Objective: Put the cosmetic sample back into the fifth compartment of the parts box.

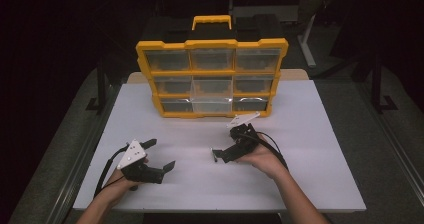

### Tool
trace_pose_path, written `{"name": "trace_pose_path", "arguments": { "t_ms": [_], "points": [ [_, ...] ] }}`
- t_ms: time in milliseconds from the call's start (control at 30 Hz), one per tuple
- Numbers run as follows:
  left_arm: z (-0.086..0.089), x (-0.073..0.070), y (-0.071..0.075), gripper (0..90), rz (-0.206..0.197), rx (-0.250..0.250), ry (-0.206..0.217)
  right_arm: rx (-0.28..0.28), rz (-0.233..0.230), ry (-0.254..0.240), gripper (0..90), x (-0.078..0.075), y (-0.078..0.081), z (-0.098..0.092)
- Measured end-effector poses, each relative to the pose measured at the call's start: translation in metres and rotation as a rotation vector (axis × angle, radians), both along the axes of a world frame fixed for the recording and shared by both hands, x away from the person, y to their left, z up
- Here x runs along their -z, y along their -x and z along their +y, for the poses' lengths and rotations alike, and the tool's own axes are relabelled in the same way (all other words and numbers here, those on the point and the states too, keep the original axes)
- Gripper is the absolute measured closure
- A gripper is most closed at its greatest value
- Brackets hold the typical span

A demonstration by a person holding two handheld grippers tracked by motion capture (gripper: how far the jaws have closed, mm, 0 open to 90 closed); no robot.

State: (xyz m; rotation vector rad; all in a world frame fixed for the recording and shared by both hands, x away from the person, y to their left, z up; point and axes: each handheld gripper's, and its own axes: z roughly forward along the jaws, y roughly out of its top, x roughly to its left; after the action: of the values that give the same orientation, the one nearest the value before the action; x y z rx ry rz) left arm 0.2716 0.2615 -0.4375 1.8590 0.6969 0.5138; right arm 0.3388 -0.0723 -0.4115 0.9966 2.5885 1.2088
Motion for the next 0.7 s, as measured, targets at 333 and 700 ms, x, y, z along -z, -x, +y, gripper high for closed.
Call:
{"name": "trace_pose_path", "arguments": {
  "t_ms": [333, 700],
  "points": [
    [0.000, 0.000, 0.000, 0.4, 0.001, 0.000, -0.002, -0.012, 0.004, 0.018, 3.7, 0.004, 0.001, 0.010],
    [-0.001, 0.000, 0.000, 0.4, -0.005, -0.003, -0.005, -0.038, 0.025, 0.058, 16.5, 0.012, 0.001, 0.020]
  ]
}}
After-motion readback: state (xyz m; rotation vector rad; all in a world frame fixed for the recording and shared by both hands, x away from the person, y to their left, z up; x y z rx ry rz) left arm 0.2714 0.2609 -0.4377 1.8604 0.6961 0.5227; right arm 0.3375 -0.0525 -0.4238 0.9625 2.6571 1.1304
